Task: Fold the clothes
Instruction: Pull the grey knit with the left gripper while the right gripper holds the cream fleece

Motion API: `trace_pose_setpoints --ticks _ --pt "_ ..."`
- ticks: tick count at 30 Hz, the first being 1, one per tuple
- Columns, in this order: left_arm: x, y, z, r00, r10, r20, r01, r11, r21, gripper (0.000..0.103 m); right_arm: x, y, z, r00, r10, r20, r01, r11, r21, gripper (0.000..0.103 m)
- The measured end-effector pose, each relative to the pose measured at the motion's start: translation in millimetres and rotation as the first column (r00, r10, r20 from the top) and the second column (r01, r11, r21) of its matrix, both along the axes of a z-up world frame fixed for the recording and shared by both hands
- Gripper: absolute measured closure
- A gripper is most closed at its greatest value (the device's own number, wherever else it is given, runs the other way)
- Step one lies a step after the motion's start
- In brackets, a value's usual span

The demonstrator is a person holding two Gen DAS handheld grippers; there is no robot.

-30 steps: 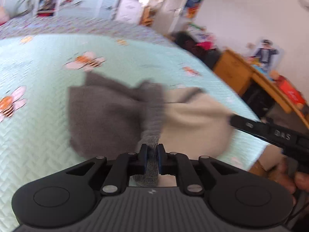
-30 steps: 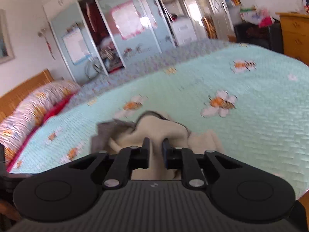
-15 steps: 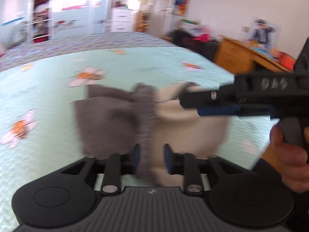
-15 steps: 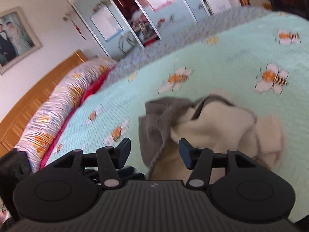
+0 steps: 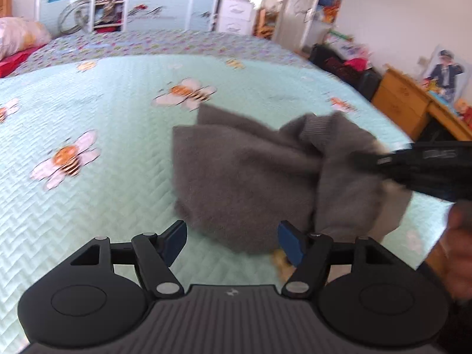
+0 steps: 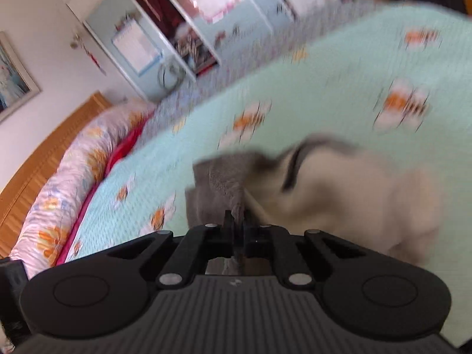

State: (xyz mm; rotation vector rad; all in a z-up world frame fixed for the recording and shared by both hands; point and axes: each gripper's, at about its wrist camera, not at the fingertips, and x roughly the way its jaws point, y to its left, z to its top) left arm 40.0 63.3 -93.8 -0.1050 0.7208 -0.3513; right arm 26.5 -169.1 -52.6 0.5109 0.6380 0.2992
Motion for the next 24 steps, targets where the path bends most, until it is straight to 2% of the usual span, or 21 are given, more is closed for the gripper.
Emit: trace_pose_setpoints --ticks 3,6,9,10,12,14,16,17,18,21,24 --pt "6 -25 8 0.993 -0.101 0.052 0.102 0.995 -0.012 0.032 -26 -30 16 0.999 -0.025 0.026 0.025 0.999 -0.023 0.094" --pt "15 -57 11 0.974 -0.209 0.088 0.207 0.978 0.038 0.032 -45 -43 11 0.999 -0.029 0.017 0.029 0.999 -0.041 0.094" --pt "31 -80 2 0.964 -0.263 0.029 0.262 0.964 0.032 0.032 -47 -41 -18 0.997 0.002 -0.079 -0.003 1.0 -0.016 0.094" --pt "37 -83 -4 0.964 -0.266 -0.013 0.266 0.964 0.005 0.032 -47 -32 -27 0.994 0.021 -0.11 -0.023 0.999 -0.022 0.094" --pt "46 -85 -21 0.965 -0.235 -0.114 0.232 0.972 -0.042 0.032 -50 -18 -42 0.988 0.043 -0.151 -0.048 0.998 -0.032 0.094" --pt "48 -84 -39 0.967 -0.184 -0.176 0.18 0.983 -0.038 0.032 -50 -10 -53 0.983 0.048 -0.179 -0.053 0.998 -0.027 0.094" --pt "45 -79 -45 0.971 -0.151 -0.184 0.138 0.987 -0.078 0.034 -48 -13 -55 0.982 0.037 -0.185 -0.042 0.999 -0.023 0.094" --pt "44 -75 -46 0.973 -0.137 -0.186 0.119 0.988 -0.103 0.038 -47 -15 -54 0.983 0.03 -0.183 -0.035 0.999 -0.022 0.094" --pt "43 -72 -48 0.975 -0.122 -0.188 0.099 0.987 -0.128 0.047 -48 -17 -52 0.985 0.029 -0.173 -0.033 0.999 -0.024 0.094" --pt "54 -59 -44 0.969 -0.091 -0.229 0.025 0.961 -0.275 0.059 -51 -16 -50 0.99 0.028 -0.137 -0.036 0.998 -0.055 0.094" --pt "68 -45 -39 0.958 -0.068 -0.278 -0.058 0.906 -0.419 0.059 -51 -16 -49 0.992 0.029 -0.119 -0.038 0.997 -0.069 0.094"
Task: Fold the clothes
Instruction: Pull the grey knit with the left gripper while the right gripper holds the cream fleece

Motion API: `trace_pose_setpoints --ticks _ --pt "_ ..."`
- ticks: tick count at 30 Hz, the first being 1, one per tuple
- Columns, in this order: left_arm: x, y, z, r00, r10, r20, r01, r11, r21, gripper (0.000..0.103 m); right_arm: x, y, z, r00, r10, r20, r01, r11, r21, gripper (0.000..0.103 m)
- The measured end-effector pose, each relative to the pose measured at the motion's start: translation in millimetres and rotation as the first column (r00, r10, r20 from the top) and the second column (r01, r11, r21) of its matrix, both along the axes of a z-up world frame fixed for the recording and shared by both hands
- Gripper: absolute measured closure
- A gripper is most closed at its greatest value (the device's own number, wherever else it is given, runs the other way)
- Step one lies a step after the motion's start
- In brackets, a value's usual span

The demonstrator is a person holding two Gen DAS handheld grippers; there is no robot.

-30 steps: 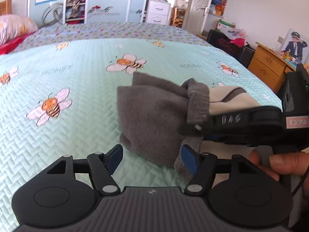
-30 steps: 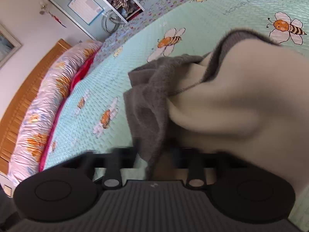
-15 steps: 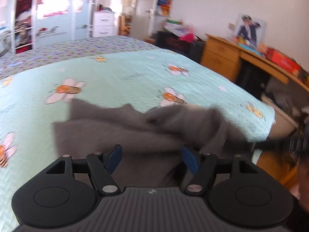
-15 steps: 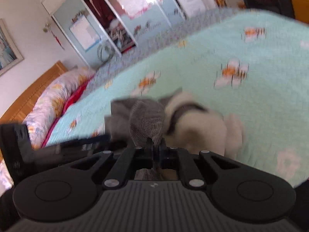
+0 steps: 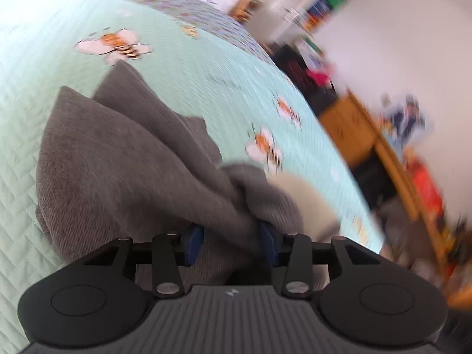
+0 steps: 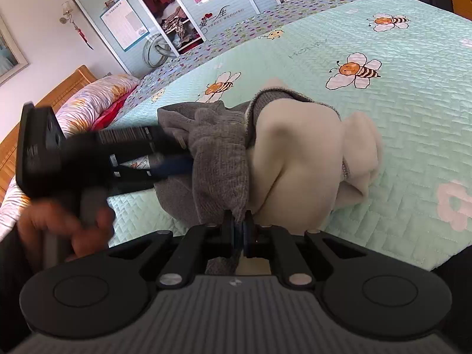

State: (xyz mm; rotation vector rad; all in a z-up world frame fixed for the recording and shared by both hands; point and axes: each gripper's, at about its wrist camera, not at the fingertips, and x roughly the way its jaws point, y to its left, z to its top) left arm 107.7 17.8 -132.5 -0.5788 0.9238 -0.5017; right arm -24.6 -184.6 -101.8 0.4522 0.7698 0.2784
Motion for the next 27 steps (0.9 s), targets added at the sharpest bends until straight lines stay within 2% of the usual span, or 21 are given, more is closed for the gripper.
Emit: trace_pose_setpoints --ticks 2,3,4,6,9,12,14,18,20,22,24,26,27 --pt "8 4 -14 0.997 0.031 -0.071 -0.038 0.996 -0.085 0.062 2 -1 1 1.0 0.01 0.003 -0.01 1.0 0.016 0.094" --pt "6 7 -19 0.995 0.048 -0.087 -0.057 0.992 -0.111 0.073 2 1 2 1.0 0.023 0.002 -0.023 1.0 0.018 0.094" --pt "2 11 -23 0.994 0.066 -0.093 -0.077 0.989 -0.13 0.092 3 3 2 0.999 0.035 0.001 -0.035 0.999 0.02 0.094" --pt "-7 19 -32 0.989 0.101 -0.105 -0.117 0.979 -0.167 0.094 1 4 6 0.999 0.04 0.01 -0.04 0.999 0.02 0.094" --pt "-41 44 -22 0.993 0.115 -0.039 -0.12 0.973 -0.198 0.095 -4 -2 18 0.998 0.026 0.06 -0.028 0.999 0.029 0.094" --pt "-73 77 -15 0.992 0.124 -0.016 -0.125 0.977 -0.17 0.095 -5 -11 28 0.995 0.001 0.099 -0.006 0.999 0.047 0.094" --pt "-93 96 -19 0.989 0.146 -0.035 -0.149 0.979 -0.137 0.095 -2 -11 30 0.994 0.029 0.106 -0.035 0.998 0.06 0.093" --pt "-121 119 -30 0.979 0.177 -0.098 -0.19 0.971 -0.148 0.091 -1 9 32 0.987 0.129 0.099 -0.137 0.988 0.071 0.088" --pt "-127 125 -29 0.97 0.211 -0.118 -0.225 0.966 -0.128 0.091 -3 14 39 0.979 0.157 0.129 -0.169 0.981 0.091 0.074" --pt "-137 137 -26 0.961 0.248 -0.119 -0.262 0.958 -0.119 0.091 -7 11 54 0.968 0.146 0.203 -0.175 0.976 0.129 0.063" --pt "-142 140 -9 0.97 0.237 -0.054 -0.242 0.961 -0.134 0.091 -9 6 69 0.956 0.123 0.267 -0.168 0.974 0.151 0.055" --pt "-145 139 9 0.977 0.214 0.017 -0.21 0.967 -0.147 0.091 -5 5 78 0.946 0.096 0.31 -0.139 0.983 0.121 0.029" --pt "-146 138 19 0.978 0.203 0.053 -0.193 0.969 -0.152 0.091 4 9 78 0.947 0.104 0.303 -0.13 0.989 0.068 0.027"
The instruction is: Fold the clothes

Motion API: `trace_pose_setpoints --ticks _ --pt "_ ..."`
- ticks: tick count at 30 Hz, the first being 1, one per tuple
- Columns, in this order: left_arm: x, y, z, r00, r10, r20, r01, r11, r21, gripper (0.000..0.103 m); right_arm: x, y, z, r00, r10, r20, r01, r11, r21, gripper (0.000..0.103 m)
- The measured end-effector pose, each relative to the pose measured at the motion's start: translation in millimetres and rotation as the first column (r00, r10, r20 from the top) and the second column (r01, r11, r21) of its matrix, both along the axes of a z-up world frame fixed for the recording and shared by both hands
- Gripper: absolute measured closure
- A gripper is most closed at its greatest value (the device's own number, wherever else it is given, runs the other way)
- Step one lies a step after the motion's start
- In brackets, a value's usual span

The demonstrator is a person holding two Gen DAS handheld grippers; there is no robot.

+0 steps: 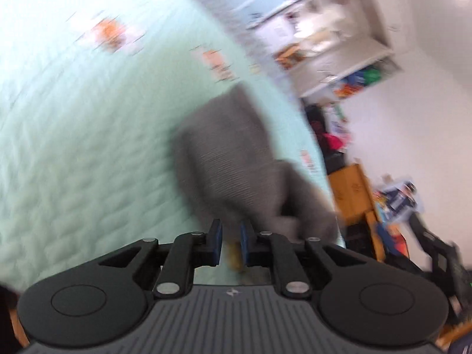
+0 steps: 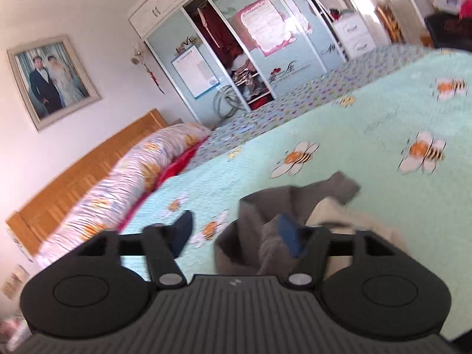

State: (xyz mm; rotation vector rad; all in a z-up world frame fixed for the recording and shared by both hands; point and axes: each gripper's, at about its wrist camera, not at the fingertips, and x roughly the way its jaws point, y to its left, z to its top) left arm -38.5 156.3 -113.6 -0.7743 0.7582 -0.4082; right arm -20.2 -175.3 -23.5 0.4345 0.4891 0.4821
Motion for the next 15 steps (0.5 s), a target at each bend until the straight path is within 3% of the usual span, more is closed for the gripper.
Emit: trace_pose_setpoints --ticks 2,4,7,8,10,11,13,15 --pt "6 -9 16 0.998 -0.038 0.052 0.038 0.999 0.002 0.083 25 15 -9 0.999 -0.016 -0.044 0.01 0.993 -0.122 0.027" --pt "20 -27 31 0.995 -0.059 0.083 0.057 0.998 0.019 0.073 50 30 -28 0.995 0.0 -0.102 -0.018 0.984 -0.176 0.027" --pt "48 -52 39 0.994 -0.084 0.065 0.08 0.995 0.067 0.052 74 60 -68 0.983 -0.003 -0.184 -0.047 0.963 -0.264 0.028" --pt "54 -58 39 0.995 -0.083 0.05 0.078 0.993 0.086 0.047 75 66 -83 0.975 -0.041 -0.22 -0.027 0.953 -0.3 0.035" --pt "68 -69 34 0.998 -0.069 0.008 0.067 0.991 0.116 0.047 67 65 -98 0.961 -0.082 -0.265 0.003 0.958 -0.287 0.048" --pt "76 -70 28 0.998 -0.061 -0.016 0.063 0.992 0.109 0.047 59 60 -98 0.961 -0.071 -0.266 0.004 0.97 -0.245 0.067" --pt "91 -75 14 0.996 -0.064 -0.06 0.068 0.996 0.066 0.047 46 46 -94 0.961 -0.035 -0.273 -0.008 0.988 -0.155 0.081" --pt "100 -82 -8 0.988 -0.086 -0.127 0.095 0.993 0.067 0.048 32 34 -89 0.963 -0.024 -0.268 -0.005 0.994 -0.108 0.085"
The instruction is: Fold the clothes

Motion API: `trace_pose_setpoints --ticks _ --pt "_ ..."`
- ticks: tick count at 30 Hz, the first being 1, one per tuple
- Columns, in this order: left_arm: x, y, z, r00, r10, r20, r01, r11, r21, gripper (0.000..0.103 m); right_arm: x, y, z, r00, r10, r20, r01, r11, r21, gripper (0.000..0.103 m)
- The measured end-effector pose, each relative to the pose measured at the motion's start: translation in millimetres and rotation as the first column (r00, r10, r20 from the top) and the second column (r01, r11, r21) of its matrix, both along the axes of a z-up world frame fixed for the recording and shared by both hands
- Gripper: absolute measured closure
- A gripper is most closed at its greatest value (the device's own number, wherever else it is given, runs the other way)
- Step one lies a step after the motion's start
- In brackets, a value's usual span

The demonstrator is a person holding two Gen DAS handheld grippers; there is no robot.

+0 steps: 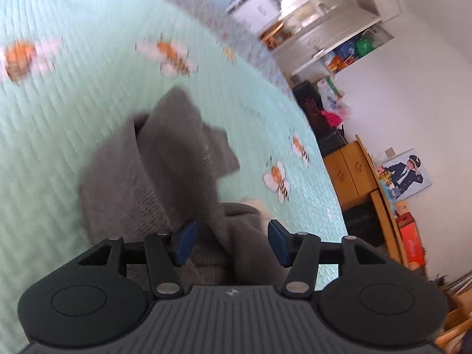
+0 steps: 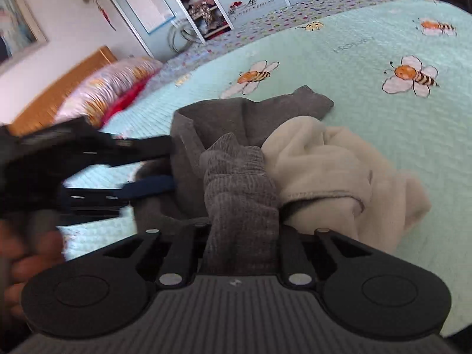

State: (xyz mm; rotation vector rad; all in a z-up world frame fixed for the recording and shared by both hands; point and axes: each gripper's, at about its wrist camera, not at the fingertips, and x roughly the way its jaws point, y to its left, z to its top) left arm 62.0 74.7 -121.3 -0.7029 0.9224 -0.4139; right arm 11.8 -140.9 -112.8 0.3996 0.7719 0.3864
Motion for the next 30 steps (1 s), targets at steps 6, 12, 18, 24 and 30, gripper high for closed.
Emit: trace_pose_setpoints --ticks 6,12,18,24,30 --pt "-20 6 -44 0.998 -0.029 -0.063 0.026 0.998 -0.052 0.051 -11 -26 8 0.997 -0.08 -0.002 0.08 0.995 0.051 0.091" --pt "-44 41 -52 0.994 0.03 -0.107 -0.041 0.994 -0.101 0.086 -9 -37 35 0.985 -0.139 0.101 0.124 0.982 0.142 0.091" --pt "-47 36 -45 0.996 0.028 -0.083 -0.033 0.997 -0.068 0.081 -4 -42 29 0.989 -0.138 0.052 0.127 0.976 0.176 0.091" --pt "-42 14 -11 1.0 0.008 0.011 -0.008 1.0 -0.007 0.029 -9 -43 7 0.99 -0.133 -0.038 0.137 0.976 0.169 0.085" --pt "-15 -9 -4 0.999 0.041 -0.02 -0.041 0.999 0.018 0.029 -9 -42 6 0.991 -0.126 -0.05 0.133 0.977 0.169 0.083"
